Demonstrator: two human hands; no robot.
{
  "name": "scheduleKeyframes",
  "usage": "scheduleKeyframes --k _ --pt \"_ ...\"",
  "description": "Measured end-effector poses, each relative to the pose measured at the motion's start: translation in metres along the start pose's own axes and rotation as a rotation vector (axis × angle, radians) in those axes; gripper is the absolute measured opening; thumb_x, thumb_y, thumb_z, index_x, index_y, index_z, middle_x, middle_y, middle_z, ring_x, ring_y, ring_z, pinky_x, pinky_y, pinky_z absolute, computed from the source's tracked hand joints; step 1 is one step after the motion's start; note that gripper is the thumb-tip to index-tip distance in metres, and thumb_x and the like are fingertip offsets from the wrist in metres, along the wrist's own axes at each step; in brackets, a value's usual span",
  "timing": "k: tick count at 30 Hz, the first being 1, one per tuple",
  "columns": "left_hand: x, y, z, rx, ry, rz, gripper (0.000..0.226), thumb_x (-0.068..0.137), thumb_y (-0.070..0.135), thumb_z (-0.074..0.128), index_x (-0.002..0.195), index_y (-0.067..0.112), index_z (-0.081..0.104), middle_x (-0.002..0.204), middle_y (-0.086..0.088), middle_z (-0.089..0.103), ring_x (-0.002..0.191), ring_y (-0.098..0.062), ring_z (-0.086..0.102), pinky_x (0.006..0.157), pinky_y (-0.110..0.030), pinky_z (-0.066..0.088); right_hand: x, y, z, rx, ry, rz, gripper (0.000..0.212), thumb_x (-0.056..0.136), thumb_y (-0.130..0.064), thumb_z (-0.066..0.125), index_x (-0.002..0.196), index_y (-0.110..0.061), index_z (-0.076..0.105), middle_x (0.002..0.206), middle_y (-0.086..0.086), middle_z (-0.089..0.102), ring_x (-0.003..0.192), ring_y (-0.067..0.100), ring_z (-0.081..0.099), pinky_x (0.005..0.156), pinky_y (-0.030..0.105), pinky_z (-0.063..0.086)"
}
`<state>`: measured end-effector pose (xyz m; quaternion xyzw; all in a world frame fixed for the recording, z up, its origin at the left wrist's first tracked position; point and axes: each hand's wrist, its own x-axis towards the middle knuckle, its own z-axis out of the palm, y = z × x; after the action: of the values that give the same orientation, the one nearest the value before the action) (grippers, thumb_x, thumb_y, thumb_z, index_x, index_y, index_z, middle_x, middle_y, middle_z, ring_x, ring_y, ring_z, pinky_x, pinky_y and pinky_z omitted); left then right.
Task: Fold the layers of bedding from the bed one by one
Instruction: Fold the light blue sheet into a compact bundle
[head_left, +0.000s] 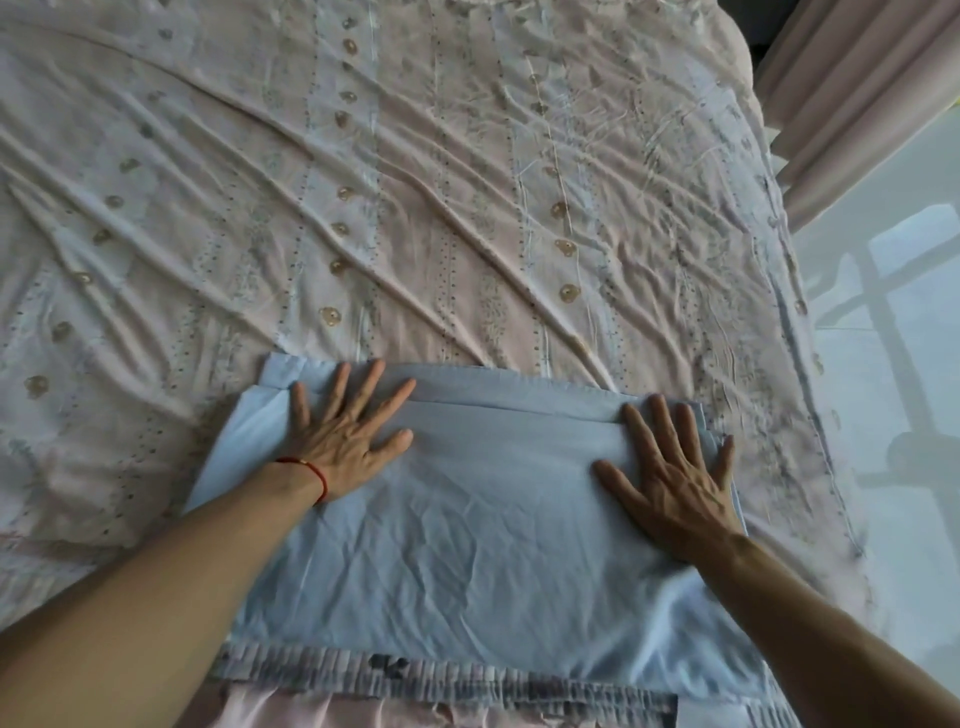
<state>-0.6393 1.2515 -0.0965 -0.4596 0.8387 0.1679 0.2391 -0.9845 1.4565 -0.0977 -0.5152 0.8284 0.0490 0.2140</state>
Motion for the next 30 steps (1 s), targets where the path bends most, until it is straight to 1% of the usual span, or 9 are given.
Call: scheduleKeyframes --k 5,7,10,15,18,21,24,27,30 --pt "0.014 -0.004 -0.014 0.049 0.173 -0.077 0.077 0.096 0.035 0.041 0.157 0.045 -0.006 0.168 0.008 -0.001 0.154 -0.02 0.002 0.113 -0.072 0.0 0.017 0.014 -0.014 0.091 0.045 -0.097 0.09 0.082 -0.087 0.017 0.159 -0.043 0.007 0.167 -0.004 0.008 0.157 0.018 -0.005 0.119 0.066 -0.007" --pt "0.023 -0.011 -0.027 0.046 0.255 -0.139 0.071 0.092 0.029 0.052 0.156 0.031 0.022 0.152 -0.002 0.035 0.141 -0.027 0.03 0.114 -0.07 0.012 0.027 0.018 -0.022 0.111 0.095 -0.105 0.083 0.086 -0.081 0.023 0.157 -0.038 0.02 0.147 0.004 0.031 0.147 0.022 0.021 0.119 0.065 -0.002" --pt "0.03 -0.02 -0.05 0.062 0.281 -0.028 0.035 0.087 0.02 0.064 0.121 0.018 0.059 0.117 -0.01 0.064 0.108 -0.035 0.054 0.096 -0.049 0.043 0.045 0.014 -0.034 0.086 0.109 -0.12 0.059 0.09 -0.066 0.052 0.14 -0.036 0.049 0.121 0.005 0.05 0.124 0.03 0.047 0.11 0.054 0.021" --pt "-0.007 -0.041 -0.057 0.047 0.508 0.148 0.016 0.082 0.004 0.067 0.093 0.015 0.063 0.098 -0.007 0.052 0.079 -0.035 0.056 0.062 -0.043 0.047 0.03 0.017 -0.057 0.14 0.417 -0.396 0.014 0.087 -0.013 0.077 0.098 -0.008 0.07 0.094 0.003 0.053 0.074 0.032 0.06 0.063 0.039 0.047" --pt "-0.039 -0.051 -0.021 0.208 0.609 0.185 0.035 0.076 -0.004 0.057 0.106 0.014 0.059 0.12 -0.008 0.057 0.091 -0.036 0.058 0.072 -0.047 0.044 -0.005 0.026 -0.039 -0.038 0.556 -0.543 0.015 0.092 -0.001 0.064 0.107 -0.003 0.067 0.107 0.012 0.063 0.085 0.036 0.061 0.072 0.042 0.045" --pt "-0.05 -0.057 0.014 0.255 0.506 0.062 0.059 0.07 0.002 0.068 0.127 0.01 0.055 0.139 -0.015 0.053 0.121 -0.039 0.055 0.092 -0.054 0.042 -0.023 0.04 -0.005 -0.095 0.445 -0.567 0.046 0.093 -0.01 0.058 0.138 -0.001 0.059 0.139 0.016 0.06 0.125 0.036 0.057 0.103 0.05 0.045" --pt "-0.052 -0.049 0.021 0.27 0.354 -0.109 0.056 0.082 0.02 0.041 0.136 0.011 0.051 0.144 -0.023 0.043 0.135 -0.046 0.038 0.106 -0.061 0.032 -0.03 0.041 0.009 0.001 0.389 -0.48 0.048 0.103 -0.021 0.047 0.149 -0.007 0.049 0.152 0.012 0.051 0.142 0.033 0.047 0.115 0.057 0.036" --pt "-0.049 -0.023 0.006 0.225 0.279 -0.236 0.044 0.082 0.032 0.049 0.122 0.016 0.054 0.125 -0.022 0.051 0.121 -0.044 0.045 0.101 -0.061 0.034 -0.03 0.022 -0.005 0.096 0.424 -0.328 0.041 0.107 -0.037 0.042 0.128 -0.018 0.07 0.131 0.001 0.069 0.127 0.026 0.059 0.113 0.055 0.034" --pt "-0.037 0.017 -0.029 -0.012 0.222 -0.516 0.05 0.093 0.055 0.029 0.118 0.024 0.059 0.125 -0.021 0.059 0.123 -0.045 0.048 0.109 -0.064 0.025 -0.011 0.005 -0.03 0.21 0.378 0.005 0.046 0.101 -0.054 0.047 0.087 -0.023 0.078 0.088 -0.002 0.074 0.102 0.023 0.06 0.101 0.045 0.03"
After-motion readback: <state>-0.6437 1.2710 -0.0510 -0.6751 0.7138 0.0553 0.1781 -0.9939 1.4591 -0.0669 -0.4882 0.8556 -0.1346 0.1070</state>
